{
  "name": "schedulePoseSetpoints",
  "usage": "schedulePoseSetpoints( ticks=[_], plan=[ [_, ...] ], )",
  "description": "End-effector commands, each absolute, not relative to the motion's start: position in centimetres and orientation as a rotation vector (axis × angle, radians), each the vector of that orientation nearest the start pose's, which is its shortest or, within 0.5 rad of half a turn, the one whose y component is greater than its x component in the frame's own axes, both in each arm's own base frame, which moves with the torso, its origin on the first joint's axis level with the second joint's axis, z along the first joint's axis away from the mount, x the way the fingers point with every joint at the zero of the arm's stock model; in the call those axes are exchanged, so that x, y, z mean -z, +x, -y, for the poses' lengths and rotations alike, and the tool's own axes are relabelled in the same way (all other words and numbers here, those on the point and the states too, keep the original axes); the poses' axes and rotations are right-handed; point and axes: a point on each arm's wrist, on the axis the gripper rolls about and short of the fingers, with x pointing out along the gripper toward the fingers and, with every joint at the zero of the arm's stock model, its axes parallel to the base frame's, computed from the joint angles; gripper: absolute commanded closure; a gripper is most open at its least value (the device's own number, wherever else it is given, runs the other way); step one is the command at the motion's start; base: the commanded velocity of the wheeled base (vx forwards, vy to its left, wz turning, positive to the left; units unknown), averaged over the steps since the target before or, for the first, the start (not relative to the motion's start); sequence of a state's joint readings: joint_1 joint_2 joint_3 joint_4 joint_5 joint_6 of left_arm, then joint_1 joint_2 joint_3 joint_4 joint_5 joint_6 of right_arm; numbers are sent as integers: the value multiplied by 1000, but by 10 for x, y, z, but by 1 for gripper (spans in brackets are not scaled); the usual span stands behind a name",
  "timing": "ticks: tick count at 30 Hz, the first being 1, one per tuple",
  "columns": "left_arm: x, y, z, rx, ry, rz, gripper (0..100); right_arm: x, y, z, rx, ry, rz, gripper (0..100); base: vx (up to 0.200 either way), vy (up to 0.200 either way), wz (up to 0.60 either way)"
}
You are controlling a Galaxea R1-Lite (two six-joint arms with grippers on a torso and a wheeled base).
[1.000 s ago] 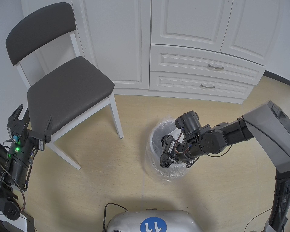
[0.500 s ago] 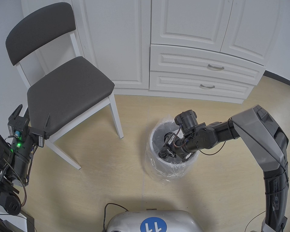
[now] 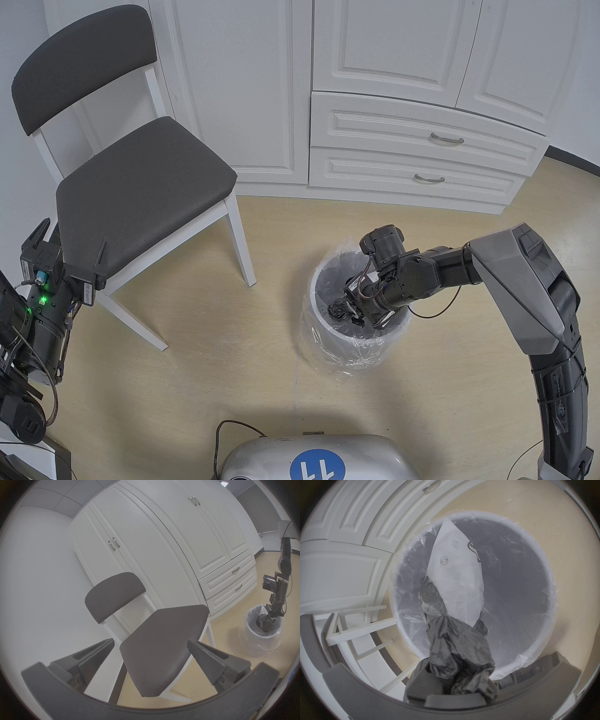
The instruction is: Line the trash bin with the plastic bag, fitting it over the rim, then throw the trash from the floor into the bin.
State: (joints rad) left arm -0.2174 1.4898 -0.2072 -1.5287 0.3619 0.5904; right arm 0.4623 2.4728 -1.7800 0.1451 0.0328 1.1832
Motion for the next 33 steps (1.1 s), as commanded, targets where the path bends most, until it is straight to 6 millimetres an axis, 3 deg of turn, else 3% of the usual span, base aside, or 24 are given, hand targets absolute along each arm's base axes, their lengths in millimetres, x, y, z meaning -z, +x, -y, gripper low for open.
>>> schedulePoseSetpoints(
  ticks=[1, 5, 16, 19, 25, 33],
  plan=[
    [-177, 194, 34, -209, 515, 185, 0, -54, 444, -223, 143, 879, -1057, 100, 0, 0, 0],
    [-178, 193, 34, -210, 515, 187, 0, -41, 441, -221, 218, 856, -1133, 100, 0, 0, 0],
    [-177, 193, 35, -205, 517, 186, 0, -34, 452, -224, 159, 893, -1058, 100, 0, 0, 0],
    [-177, 193, 36, -199, 516, 188, 0, -22, 463, -225, 136, 923, -985, 100, 0, 0, 0],
    [-177, 194, 36, -201, 516, 188, 0, -24, 470, -224, 190, 970, -854, 100, 0, 0, 0],
    [-178, 194, 36, -203, 515, 190, 0, -29, 473, -223, 183, 1011, -819, 100, 0, 0, 0]
  ],
)
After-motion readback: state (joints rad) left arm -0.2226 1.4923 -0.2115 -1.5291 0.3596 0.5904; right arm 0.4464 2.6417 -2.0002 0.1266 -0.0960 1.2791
